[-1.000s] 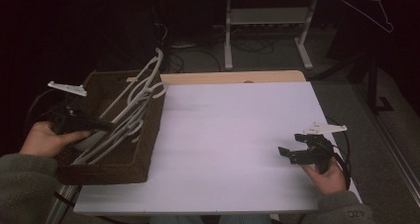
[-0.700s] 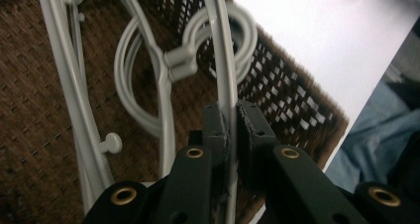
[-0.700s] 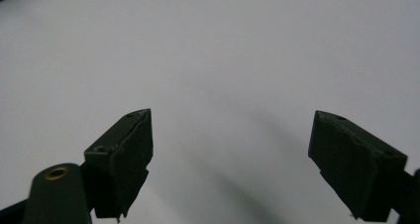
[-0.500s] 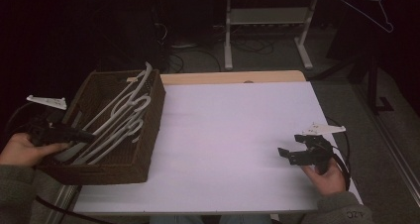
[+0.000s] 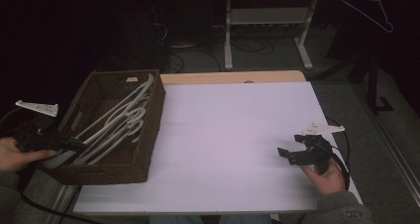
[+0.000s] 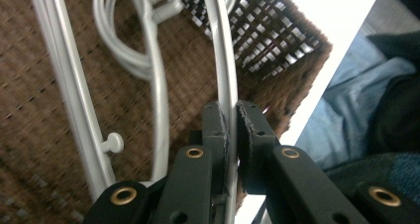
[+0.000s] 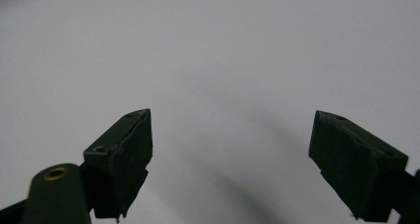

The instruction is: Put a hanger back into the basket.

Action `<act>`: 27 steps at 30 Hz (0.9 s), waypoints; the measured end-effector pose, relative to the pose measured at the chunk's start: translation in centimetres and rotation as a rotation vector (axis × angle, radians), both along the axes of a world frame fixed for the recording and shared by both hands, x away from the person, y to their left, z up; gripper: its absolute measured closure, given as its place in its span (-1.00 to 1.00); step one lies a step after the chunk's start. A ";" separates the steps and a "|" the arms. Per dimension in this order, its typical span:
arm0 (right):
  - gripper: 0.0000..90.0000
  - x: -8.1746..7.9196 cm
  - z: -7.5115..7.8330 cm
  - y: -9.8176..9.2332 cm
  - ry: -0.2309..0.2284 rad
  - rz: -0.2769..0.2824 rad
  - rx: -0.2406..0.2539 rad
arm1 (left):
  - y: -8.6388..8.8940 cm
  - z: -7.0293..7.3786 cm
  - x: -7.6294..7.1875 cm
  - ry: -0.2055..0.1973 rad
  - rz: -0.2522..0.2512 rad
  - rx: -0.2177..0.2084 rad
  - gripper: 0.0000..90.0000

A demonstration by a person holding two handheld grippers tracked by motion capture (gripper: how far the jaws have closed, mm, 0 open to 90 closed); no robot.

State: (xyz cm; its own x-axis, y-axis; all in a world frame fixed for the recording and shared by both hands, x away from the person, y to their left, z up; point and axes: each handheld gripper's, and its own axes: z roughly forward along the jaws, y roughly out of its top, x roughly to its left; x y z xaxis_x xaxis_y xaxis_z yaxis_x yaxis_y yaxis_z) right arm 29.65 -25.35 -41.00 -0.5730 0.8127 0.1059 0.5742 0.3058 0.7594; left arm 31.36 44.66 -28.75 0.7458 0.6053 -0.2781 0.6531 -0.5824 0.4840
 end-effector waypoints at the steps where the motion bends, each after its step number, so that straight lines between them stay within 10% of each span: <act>1: -0.64 0.0 0.0 0.1 0.001 0.002 -0.001 | 0.0 -0.1 0.3 0.001 -0.008 0.021 0.85; 14: -0.64 0.0 -0.1 0.1 0.007 0.003 -0.002 | 0.4 -2.4 1.9 0.009 -0.012 0.100 0.79; 19: -0.64 -0.1 -0.1 0.2 0.003 0.006 -0.005 | 0.8 -2.1 1.9 -0.023 0.055 0.062 0.37; 27: -0.64 -0.1 0.2 0.2 -0.010 0.007 -0.003 | 0.0 -1.0 1.4 -0.092 0.058 -0.015 0.27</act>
State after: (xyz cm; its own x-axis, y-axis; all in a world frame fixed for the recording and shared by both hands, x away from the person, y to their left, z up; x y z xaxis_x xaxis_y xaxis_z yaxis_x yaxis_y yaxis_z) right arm 29.51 -25.15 -40.81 -0.5796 0.8091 0.0973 0.5644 0.3124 0.7641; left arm 32.79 44.68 -29.78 0.7326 0.6445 -0.2191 0.6378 -0.5375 0.5516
